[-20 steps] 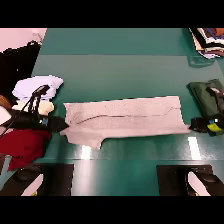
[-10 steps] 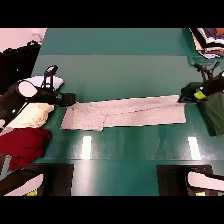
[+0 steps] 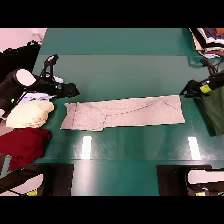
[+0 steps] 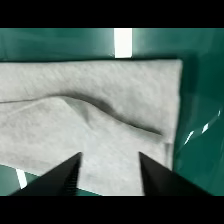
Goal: Fold the shirts.
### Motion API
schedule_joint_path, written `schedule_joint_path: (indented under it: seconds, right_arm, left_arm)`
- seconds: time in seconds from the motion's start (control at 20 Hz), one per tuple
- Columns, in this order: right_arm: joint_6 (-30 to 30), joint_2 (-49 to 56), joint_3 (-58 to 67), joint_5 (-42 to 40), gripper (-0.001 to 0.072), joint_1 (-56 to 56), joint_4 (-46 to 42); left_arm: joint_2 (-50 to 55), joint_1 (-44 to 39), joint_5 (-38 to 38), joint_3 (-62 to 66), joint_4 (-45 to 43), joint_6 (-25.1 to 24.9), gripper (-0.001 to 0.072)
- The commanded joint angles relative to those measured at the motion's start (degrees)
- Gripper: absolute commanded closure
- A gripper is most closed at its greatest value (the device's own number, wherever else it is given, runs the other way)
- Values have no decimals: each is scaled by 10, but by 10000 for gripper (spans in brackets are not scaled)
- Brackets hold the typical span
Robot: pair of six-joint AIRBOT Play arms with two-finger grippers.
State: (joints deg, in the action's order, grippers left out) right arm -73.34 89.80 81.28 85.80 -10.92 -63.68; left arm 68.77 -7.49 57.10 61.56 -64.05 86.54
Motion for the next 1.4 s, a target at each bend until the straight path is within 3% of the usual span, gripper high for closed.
schedule_joint_path:
  seconds: [0.0, 0.3, 0.5, 0.6, 0.7, 0.8, 1.0, 1.35]
  right_arm:
    - [40, 4, -31, 19, 111, -65, 11]
    - [108, 40, -146, -18, 112, -112, 98]
    - [123, 84, -153, -21, 122, -79, 130]
    - [124, 90, -144, -23, 268, -59, 129]
    - [124, 90, -120, -6, 607, -48, 131]
    - [123, 83, -78, 34, 698, -36, 132]
    - [102, 0, -26, 52, 698, 23, 132]
    - [45, -120, 50, 11, 699, 163, 133]
  left_arm:
    - [2, 0, 42, 9, 11, -10, 677]
    - [10, -7, 35, 9, 75, -16, 678]
    - [42, -83, 7, 10, 74, -28, 687]
    - [66, -120, -39, 10, 77, -17, 687]
    - [94, -152, -78, 17, 84, 3, 687]
    - [136, -179, -86, 43, 101, 5, 687]
    - [228, -229, -84, 121, 106, 5, 687]
    - [318, -275, -74, 178, 106, 5, 687]
